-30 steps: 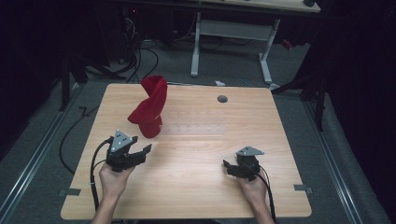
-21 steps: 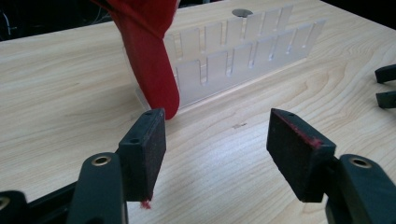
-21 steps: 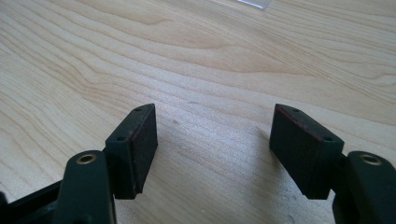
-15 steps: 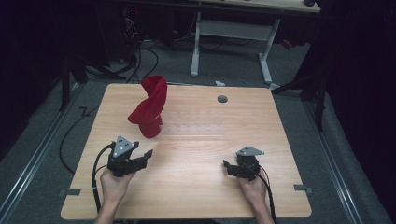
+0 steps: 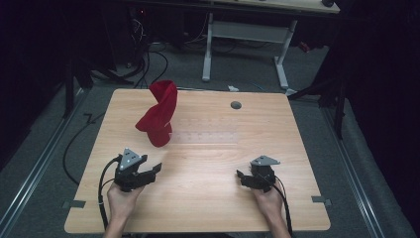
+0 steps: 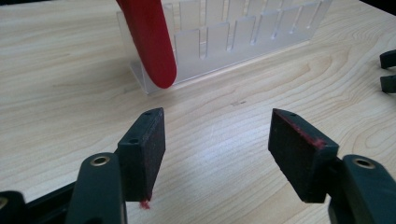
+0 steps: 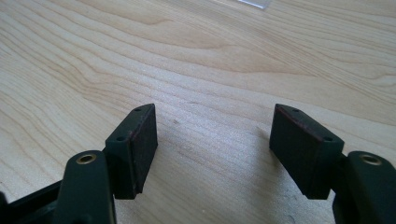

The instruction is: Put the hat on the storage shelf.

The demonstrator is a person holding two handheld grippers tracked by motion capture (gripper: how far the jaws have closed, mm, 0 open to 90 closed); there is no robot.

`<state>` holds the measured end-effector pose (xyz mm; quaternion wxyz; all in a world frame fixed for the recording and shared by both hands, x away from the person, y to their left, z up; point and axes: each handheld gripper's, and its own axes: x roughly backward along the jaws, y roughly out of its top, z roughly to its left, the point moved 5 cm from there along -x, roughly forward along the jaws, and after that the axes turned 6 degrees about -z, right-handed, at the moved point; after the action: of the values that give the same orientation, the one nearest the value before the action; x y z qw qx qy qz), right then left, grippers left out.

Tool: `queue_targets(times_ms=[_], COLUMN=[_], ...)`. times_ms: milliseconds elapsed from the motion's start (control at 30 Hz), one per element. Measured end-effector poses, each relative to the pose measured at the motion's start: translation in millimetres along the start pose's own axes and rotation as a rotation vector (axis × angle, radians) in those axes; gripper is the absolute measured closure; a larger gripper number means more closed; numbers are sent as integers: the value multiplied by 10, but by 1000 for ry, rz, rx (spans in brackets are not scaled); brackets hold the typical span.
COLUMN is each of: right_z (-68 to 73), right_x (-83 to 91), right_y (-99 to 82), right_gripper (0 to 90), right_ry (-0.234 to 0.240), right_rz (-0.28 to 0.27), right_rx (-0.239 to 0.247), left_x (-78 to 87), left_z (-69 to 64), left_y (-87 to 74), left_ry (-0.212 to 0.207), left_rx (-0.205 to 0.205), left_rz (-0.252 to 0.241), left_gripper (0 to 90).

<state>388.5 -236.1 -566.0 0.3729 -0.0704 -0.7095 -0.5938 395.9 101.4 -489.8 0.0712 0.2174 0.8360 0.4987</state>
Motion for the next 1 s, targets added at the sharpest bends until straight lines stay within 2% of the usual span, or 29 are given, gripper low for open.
queue_targets(times_ms=[367, 467, 1000], right_z=[1, 1, 1], right_x=[0, 0, 0], right_y=[0, 0, 0], right_gripper=[325, 325, 325], right_ry=[1, 1, 0], right_rz=[0, 0, 0], right_rx=[1, 1, 0], left_x=[-1, -2, -17], left_z=[70, 93, 257], left_y=[-82, -108, -260], left_ry=[15, 20, 65], left_rx=[28, 24, 49], left_rz=[17, 26, 46], left_gripper=[367, 366, 365])
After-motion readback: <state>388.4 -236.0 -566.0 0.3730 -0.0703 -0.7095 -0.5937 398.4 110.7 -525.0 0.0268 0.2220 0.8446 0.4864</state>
